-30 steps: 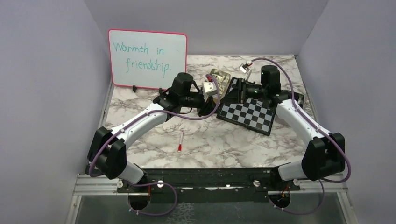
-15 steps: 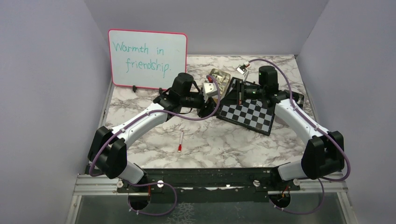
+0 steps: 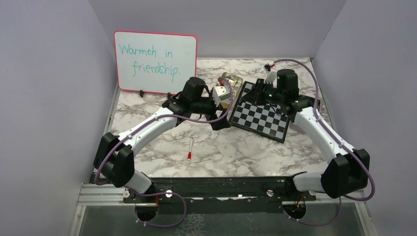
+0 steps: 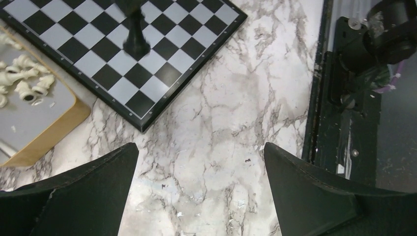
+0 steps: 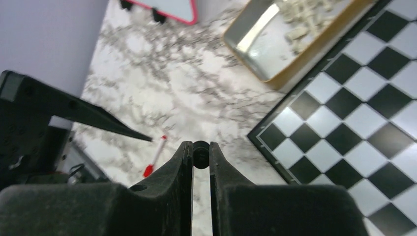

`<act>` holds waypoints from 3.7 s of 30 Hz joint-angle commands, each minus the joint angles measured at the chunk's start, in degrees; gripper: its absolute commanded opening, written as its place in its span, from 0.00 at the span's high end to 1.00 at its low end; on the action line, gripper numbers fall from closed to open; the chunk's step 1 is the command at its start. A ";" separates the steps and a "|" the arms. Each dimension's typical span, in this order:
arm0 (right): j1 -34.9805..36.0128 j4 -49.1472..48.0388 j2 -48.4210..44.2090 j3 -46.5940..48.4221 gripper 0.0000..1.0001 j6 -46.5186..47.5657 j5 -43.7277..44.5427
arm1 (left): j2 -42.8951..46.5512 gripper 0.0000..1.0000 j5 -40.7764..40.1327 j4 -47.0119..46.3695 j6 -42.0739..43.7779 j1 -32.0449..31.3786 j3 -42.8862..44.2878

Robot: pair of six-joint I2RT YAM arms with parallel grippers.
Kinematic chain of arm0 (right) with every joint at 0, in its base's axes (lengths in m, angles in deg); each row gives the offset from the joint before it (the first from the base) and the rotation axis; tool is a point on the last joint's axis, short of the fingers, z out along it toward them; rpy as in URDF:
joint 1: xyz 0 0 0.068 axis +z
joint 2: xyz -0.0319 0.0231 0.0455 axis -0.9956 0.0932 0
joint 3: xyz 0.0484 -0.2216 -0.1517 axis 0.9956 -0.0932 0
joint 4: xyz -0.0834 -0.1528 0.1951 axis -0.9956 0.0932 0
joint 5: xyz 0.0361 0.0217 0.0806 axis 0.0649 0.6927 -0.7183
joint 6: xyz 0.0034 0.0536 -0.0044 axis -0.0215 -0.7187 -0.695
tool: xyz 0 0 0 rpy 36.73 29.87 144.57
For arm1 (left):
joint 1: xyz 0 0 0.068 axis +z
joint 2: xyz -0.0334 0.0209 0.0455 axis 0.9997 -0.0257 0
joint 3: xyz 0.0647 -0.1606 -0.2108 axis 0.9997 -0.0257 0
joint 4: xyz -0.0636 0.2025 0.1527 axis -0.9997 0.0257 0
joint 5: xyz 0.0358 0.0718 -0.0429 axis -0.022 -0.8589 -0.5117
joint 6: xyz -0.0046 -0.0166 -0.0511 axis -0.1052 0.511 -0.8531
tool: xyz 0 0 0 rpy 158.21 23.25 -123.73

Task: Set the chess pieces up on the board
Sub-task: Place the chess piece on the chessboard.

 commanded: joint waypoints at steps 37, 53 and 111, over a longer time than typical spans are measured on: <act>-12.65 6.24 31.05 25.45 0.83 11.05 42.52 | 29.38 0.01 -28.11 -0.21 -14.24 -0.09 -21.64; -12.69 -2.85 34.46 21.54 0.83 13.40 44.53 | 29.40 0.01 -28.17 -0.07 -13.89 -0.12 -21.82; -12.65 -0.95 37.62 18.68 0.79 10.56 41.14 | 30.06 0.01 -28.85 0.06 -13.75 -0.14 -22.11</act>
